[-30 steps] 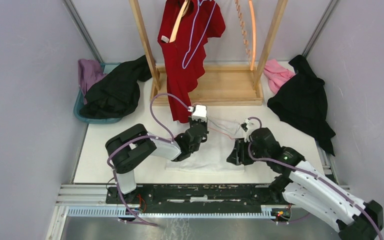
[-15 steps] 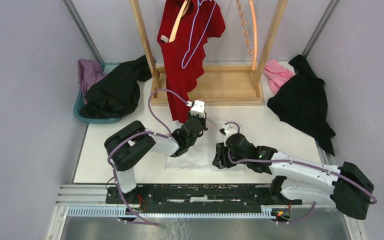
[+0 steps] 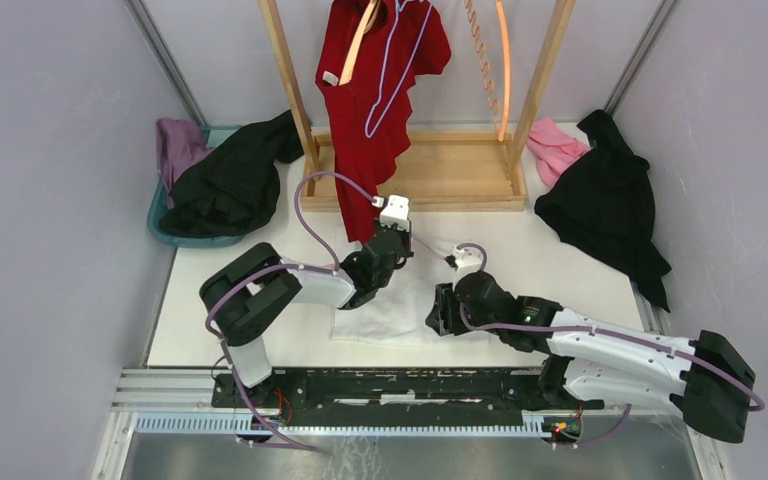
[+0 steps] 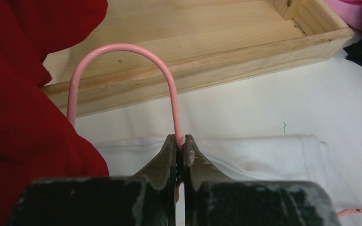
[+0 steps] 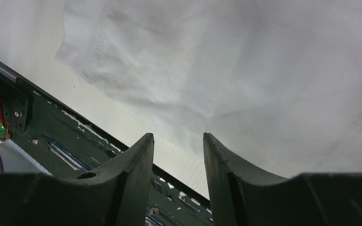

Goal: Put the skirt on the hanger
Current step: Hang the skirt on the hanger.

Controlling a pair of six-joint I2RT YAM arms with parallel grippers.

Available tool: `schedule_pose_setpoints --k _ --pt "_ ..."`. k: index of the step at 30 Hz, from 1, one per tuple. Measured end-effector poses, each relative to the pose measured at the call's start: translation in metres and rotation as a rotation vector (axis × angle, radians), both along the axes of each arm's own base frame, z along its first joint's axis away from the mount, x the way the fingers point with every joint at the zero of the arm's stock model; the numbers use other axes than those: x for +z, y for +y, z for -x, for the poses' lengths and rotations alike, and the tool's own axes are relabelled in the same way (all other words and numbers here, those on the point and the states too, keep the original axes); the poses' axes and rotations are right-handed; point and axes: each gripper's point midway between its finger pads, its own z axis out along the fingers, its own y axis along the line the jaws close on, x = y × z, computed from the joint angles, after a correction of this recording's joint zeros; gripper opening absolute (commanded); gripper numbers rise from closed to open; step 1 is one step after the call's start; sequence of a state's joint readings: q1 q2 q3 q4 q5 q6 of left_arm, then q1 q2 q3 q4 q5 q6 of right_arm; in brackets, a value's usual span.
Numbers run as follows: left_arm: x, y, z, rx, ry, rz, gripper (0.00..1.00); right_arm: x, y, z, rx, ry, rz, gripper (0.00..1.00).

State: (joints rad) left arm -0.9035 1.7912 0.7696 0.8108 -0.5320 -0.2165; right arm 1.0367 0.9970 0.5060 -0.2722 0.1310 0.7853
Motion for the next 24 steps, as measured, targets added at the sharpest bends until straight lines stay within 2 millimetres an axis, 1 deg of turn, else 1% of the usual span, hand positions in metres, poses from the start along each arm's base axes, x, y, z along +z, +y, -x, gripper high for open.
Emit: schedule_pose_setpoints --k 3,9,16,24 --pt "0.007 0.007 0.002 0.033 -0.001 -0.012 0.03 0.007 -0.004 -0.001 -0.018 -0.018 -0.013 0.49" --pt "0.011 0.013 0.003 0.070 -0.006 -0.021 0.03 0.015 -0.017 -0.002 -0.051 -0.041 -0.006 0.49" --pt "0.013 0.014 0.007 0.102 -0.017 -0.026 0.03 0.025 -0.033 -0.002 -0.090 -0.072 0.004 0.49" --pt "0.023 0.013 0.012 0.118 -0.033 -0.015 0.03 0.038 -0.048 -0.006 -0.134 -0.113 0.012 0.49"
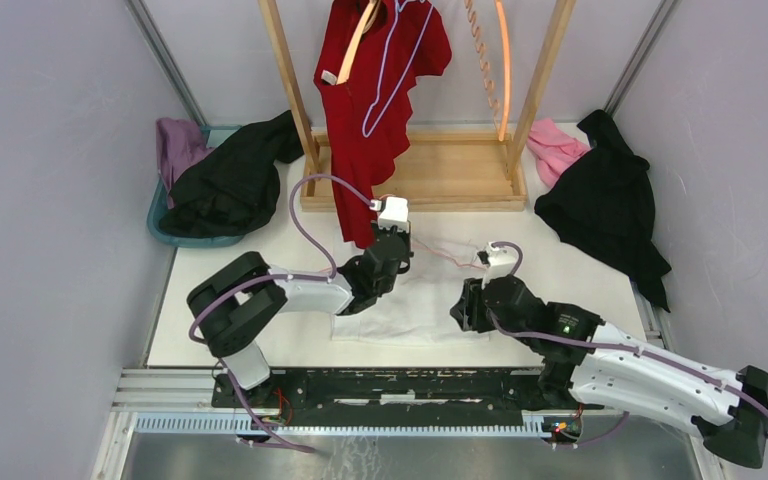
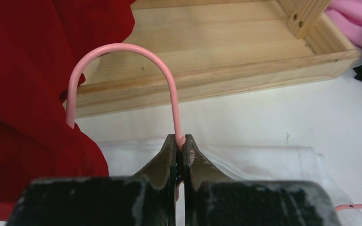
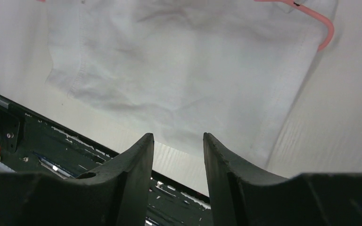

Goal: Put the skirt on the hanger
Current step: Hang the skirt on the hanger.

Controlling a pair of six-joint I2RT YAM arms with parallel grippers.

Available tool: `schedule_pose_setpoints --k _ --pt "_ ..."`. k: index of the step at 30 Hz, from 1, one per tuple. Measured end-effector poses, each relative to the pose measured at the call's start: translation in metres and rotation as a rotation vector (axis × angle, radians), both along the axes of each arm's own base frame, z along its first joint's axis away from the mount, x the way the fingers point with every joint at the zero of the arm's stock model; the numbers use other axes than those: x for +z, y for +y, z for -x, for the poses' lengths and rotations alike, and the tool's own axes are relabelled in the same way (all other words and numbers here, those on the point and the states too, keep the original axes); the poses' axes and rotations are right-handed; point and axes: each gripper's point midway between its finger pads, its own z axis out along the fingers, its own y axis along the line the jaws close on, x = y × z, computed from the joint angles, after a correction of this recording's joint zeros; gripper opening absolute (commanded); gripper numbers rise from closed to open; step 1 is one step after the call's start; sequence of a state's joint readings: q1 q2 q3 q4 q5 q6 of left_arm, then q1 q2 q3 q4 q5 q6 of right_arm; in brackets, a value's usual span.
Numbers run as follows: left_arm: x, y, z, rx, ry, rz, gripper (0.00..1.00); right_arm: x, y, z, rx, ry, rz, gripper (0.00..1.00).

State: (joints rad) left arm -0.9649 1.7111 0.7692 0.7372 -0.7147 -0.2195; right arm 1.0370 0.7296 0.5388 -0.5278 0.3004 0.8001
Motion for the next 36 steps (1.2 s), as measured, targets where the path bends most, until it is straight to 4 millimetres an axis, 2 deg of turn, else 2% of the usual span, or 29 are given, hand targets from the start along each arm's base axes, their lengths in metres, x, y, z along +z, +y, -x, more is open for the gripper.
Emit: schedule_pose_setpoints --k 8,14,17,26,30,36 --pt "0.047 -0.003 0.016 -0.019 -0.053 0.072 0.03 0.019 -0.018 -0.005 -0.055 -0.056 0.006 0.49" --pt "0.081 -0.003 0.028 -0.042 -0.082 0.115 0.03 0.052 -0.024 -0.009 -0.051 -0.110 0.015 0.49" --pt "0.097 -0.004 0.032 -0.061 -0.082 0.117 0.03 0.076 -0.026 -0.009 -0.025 -0.150 0.014 0.49" --pt "0.152 -0.002 0.048 -0.136 -0.109 0.082 0.03 0.169 -0.037 -0.004 0.050 -0.309 -0.058 0.49" --pt "0.170 -0.004 0.056 -0.191 -0.109 0.071 0.03 0.180 -0.033 -0.003 0.098 -0.326 -0.041 0.49" --pt "0.200 -0.008 0.074 -0.307 -0.105 0.074 0.03 0.167 -0.022 -0.004 0.171 -0.306 0.035 0.49"
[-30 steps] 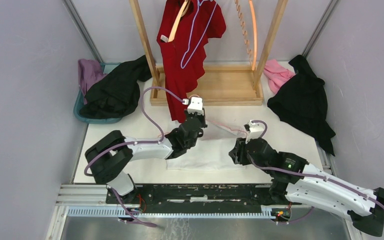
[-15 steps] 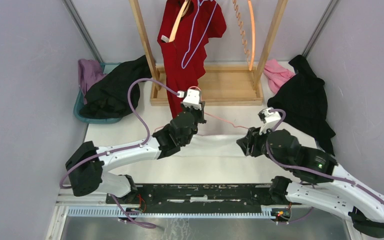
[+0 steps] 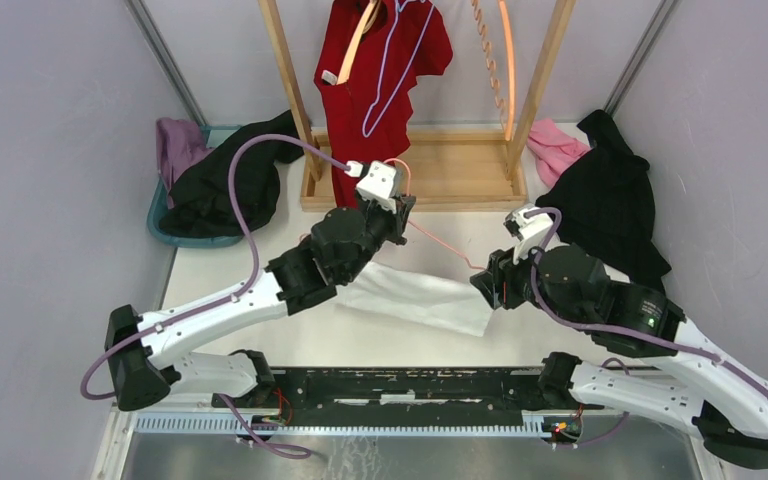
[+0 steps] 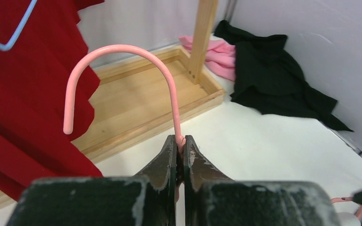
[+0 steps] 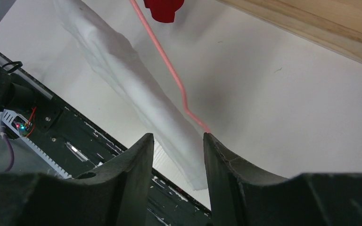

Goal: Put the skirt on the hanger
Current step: Hang the skirt on the hanger.

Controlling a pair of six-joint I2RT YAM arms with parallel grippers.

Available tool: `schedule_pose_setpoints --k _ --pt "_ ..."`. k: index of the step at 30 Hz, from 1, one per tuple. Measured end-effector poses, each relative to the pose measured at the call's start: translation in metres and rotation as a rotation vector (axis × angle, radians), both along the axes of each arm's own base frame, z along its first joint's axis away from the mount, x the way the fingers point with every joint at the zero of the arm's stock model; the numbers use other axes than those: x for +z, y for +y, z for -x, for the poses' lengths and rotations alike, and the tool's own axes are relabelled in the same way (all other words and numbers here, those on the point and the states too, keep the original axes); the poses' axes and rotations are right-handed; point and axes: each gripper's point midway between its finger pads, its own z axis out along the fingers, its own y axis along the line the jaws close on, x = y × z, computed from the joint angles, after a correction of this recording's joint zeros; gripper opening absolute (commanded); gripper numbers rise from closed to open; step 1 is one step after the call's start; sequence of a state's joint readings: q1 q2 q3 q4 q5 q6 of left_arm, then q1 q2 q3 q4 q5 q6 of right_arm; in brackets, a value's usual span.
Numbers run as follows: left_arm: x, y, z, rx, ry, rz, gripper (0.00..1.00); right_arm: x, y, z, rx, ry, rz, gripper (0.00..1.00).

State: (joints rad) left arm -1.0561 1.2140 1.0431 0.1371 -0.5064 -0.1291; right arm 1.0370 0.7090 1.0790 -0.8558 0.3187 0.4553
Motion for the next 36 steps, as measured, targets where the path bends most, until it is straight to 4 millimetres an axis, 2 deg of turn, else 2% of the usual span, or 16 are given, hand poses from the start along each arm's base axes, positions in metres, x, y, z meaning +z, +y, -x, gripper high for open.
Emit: schedule_pose_setpoints --k 5,12,18,23,30,36 --pt "0.023 0.001 0.020 -0.103 -0.015 0.022 0.03 0.003 0.007 0.000 0.049 -0.012 0.030 0.49" --pt "0.045 0.007 0.041 -0.202 -0.053 0.064 0.03 0.020 0.029 0.003 0.153 -0.045 -0.002 0.49" --pt "0.041 0.003 0.052 -0.272 -0.062 0.056 0.03 0.033 0.053 0.001 0.224 -0.049 -0.023 0.48" --pt "0.037 -0.002 0.056 -0.306 -0.066 0.058 0.03 0.027 0.071 -0.002 0.260 -0.028 -0.020 0.47" --pt "0.029 -0.003 0.056 -0.308 -0.066 0.058 0.03 0.026 0.087 -0.004 0.289 -0.015 -0.038 0.44" --pt "0.036 0.002 0.059 -0.307 -0.085 0.081 0.03 0.026 0.095 -0.006 0.291 -0.007 -0.056 0.43"
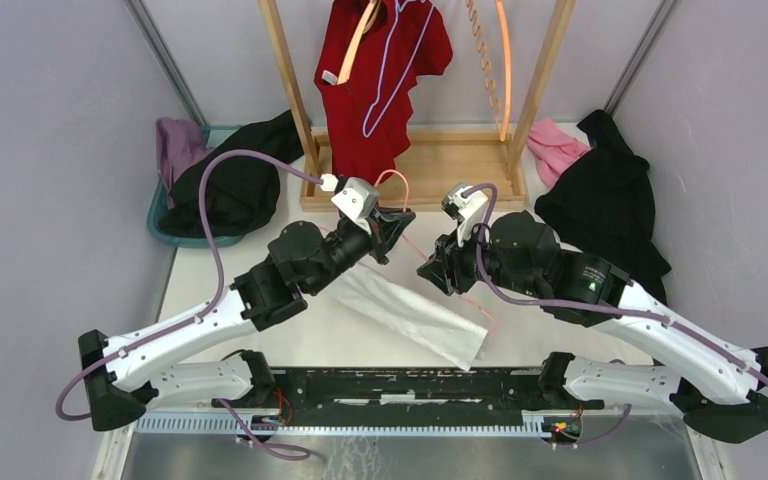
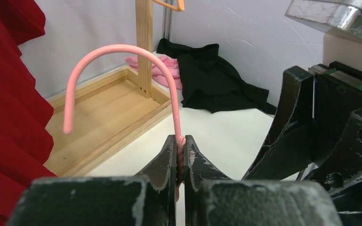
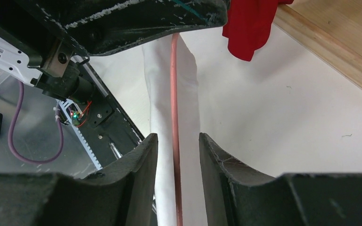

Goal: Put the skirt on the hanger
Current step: Hang the skirt on the hanger.

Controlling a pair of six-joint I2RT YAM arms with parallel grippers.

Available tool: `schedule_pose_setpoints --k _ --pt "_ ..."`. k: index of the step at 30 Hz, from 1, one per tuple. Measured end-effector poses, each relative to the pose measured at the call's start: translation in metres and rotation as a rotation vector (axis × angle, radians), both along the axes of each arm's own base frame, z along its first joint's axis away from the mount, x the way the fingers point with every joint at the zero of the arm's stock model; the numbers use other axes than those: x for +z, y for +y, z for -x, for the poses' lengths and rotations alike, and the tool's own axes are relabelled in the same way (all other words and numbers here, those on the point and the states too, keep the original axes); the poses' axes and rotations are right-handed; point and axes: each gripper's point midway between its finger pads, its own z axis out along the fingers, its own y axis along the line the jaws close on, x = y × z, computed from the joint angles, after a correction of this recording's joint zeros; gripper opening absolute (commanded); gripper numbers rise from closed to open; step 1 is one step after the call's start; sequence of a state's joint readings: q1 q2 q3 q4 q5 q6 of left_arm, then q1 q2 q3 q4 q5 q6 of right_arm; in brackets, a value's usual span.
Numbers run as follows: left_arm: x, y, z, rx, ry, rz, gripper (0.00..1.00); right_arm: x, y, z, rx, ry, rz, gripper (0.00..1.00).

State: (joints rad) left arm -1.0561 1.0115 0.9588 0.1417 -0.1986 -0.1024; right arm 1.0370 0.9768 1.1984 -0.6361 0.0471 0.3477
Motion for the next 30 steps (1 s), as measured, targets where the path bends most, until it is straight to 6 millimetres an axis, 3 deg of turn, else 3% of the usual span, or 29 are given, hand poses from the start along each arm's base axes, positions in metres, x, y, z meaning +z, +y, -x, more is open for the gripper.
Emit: schedule_pose_setpoints --k 15,18,22,26,27,30 --pt "0.013 0.002 0.002 -0.002 -0.024 0.043 0.03 0.013 0.009 0.000 -0.002 0.008 -0.076 0.31" --pt "0.016 0.002 0.002 -0.003 -0.031 0.054 0.03 0.016 0.011 0.000 0.001 0.010 -0.089 0.24" --pt "0.016 0.001 0.001 -0.003 -0.037 0.064 0.03 0.017 0.012 0.000 0.000 0.010 -0.099 0.02" --pt "0.015 0.001 0.000 0.004 -0.037 0.066 0.04 0.016 0.012 -0.002 -0.011 0.010 -0.101 0.01" --pt "0.015 0.001 -0.001 0.009 -0.036 0.067 0.06 0.016 0.011 -0.002 -0.014 0.008 -0.102 0.01" --pt "0.011 -0.001 -0.004 0.018 -0.031 0.059 0.27 0.013 0.009 -0.004 -0.027 0.003 -0.101 0.01"
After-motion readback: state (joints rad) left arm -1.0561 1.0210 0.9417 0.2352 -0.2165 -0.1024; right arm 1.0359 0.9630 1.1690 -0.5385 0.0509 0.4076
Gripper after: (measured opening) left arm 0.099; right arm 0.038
